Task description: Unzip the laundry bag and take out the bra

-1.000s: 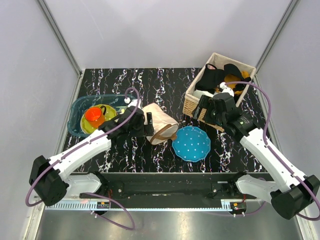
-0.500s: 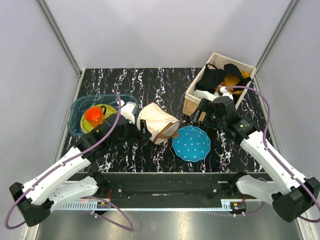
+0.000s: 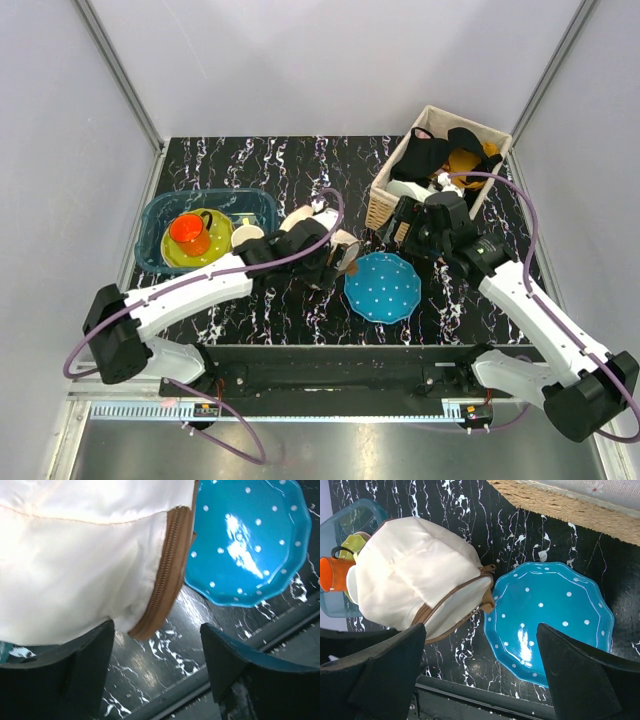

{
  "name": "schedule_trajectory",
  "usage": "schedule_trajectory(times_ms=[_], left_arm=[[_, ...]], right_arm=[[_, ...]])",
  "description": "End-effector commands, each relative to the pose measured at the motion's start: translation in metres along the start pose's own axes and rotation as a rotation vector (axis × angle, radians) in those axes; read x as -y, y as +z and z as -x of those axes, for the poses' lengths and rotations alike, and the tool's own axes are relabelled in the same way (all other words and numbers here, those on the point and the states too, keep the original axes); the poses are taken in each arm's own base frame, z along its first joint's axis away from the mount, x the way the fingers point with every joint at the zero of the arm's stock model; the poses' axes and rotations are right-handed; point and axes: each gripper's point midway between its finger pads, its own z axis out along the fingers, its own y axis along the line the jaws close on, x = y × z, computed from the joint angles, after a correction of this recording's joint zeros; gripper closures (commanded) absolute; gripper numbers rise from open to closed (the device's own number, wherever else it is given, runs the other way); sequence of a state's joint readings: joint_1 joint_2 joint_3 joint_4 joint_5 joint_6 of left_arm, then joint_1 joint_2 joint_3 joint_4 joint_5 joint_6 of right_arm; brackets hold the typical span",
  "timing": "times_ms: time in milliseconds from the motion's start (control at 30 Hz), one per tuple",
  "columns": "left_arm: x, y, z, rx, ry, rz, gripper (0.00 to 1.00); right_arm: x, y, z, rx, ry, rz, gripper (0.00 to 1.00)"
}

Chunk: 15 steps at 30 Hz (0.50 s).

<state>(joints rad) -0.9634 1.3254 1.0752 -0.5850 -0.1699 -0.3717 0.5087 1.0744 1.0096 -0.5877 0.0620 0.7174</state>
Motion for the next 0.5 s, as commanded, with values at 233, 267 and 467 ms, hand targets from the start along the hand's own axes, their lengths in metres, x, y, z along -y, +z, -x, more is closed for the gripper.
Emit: schedule_trajectory(times_ms=[233, 267, 467], left_arm=[[-0.011, -0.006, 0.066, 0.122, -0.006, 0.08, 1.0], [-0.009, -0.014, 0.072, 0.132, -0.016, 0.042, 1.0], [0.008, -0.094, 0.107, 0.268, -0.055, -0.259, 1.0]], right_arm=[[-0.005, -0.02, 0.008, 0.063, -0.022, 0.055, 0.0], [-0.004, -0.022, 0.007, 0.064, -0.035, 0.059, 0.0], [-0.018, -0.036, 0.007, 0.055, -0.188, 0.164, 0.0]])
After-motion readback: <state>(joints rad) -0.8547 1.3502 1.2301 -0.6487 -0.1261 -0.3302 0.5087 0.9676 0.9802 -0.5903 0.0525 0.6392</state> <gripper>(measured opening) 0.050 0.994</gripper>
